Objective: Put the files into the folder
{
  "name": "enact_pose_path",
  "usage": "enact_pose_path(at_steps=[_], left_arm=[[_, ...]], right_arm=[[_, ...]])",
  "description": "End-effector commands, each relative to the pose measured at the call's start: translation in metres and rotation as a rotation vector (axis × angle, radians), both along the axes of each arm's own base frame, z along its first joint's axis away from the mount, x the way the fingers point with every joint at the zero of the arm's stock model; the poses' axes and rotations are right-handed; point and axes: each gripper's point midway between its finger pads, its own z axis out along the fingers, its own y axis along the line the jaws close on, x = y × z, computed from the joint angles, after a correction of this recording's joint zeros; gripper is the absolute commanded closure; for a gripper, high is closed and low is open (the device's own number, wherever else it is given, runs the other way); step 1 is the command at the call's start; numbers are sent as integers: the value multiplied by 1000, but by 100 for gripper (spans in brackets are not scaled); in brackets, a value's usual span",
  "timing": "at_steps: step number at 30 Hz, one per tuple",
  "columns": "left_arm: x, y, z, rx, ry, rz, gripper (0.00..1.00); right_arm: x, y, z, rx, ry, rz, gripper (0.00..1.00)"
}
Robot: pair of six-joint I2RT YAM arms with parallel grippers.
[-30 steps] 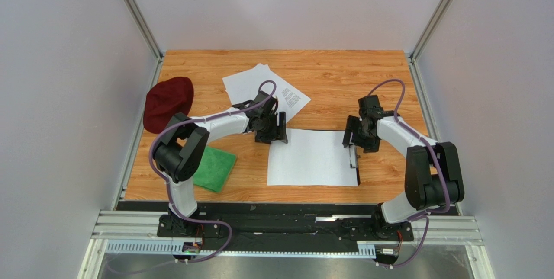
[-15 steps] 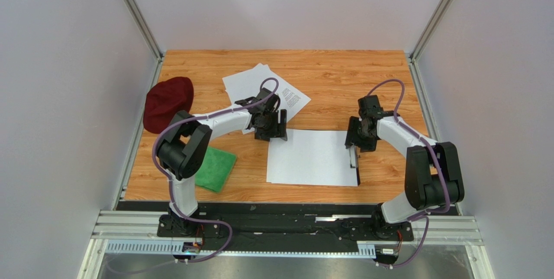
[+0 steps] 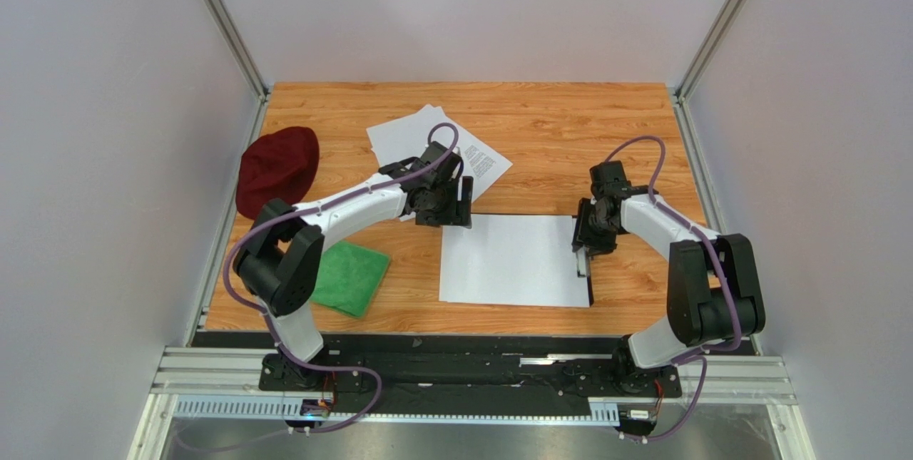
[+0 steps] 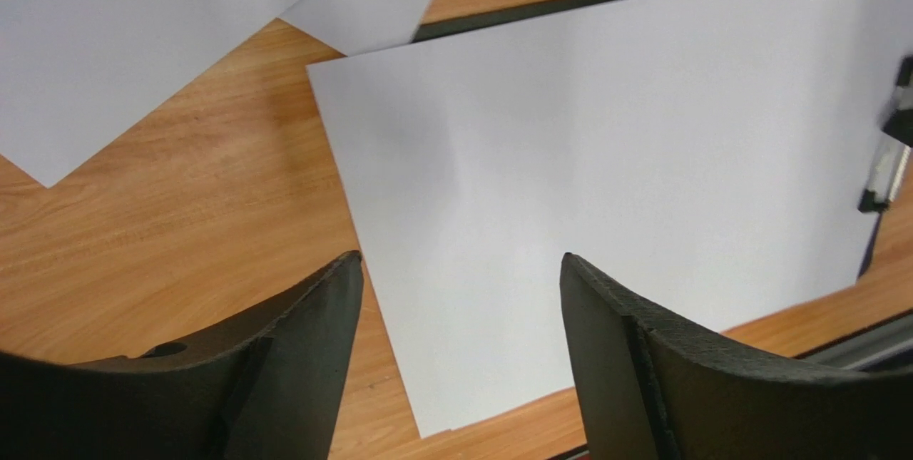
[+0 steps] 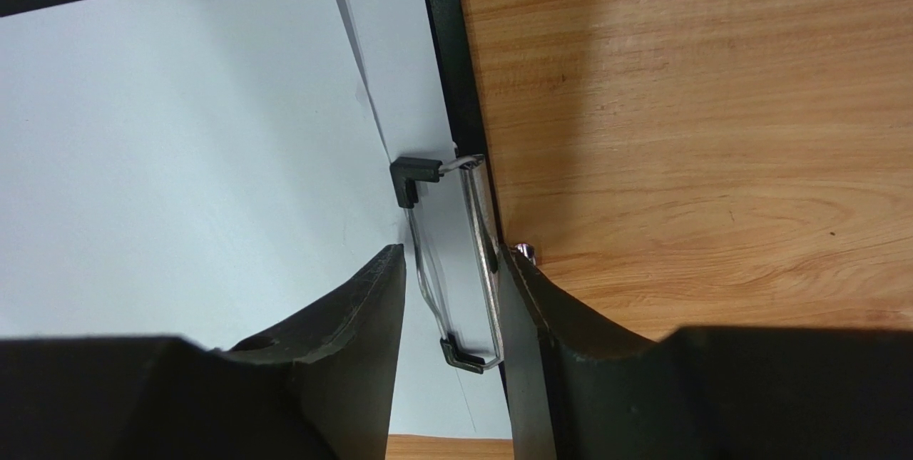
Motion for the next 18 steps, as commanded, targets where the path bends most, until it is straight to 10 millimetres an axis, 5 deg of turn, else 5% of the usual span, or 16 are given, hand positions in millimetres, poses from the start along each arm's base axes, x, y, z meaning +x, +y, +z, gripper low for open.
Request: enact_pose_path(at_steps=[1, 4, 8, 12, 18], left_arm=[[-14, -32, 31, -82, -61, -78, 28], [-27, -75, 21, -155, -3, -151, 43], [-36, -129, 4, -224, 50, -215, 47], [-37, -156, -5, -255, 75, -225, 47], [-38, -169, -22, -269, 106, -216, 47]], right_arm=[[-3, 3, -1, 22, -3, 4, 60], [-3, 3, -3, 17, 5, 5, 62], [-3, 0, -5, -7, 3, 5, 66], [-6, 2, -9, -19, 19, 15, 65], [-8, -2, -20, -98, 40, 20, 67]])
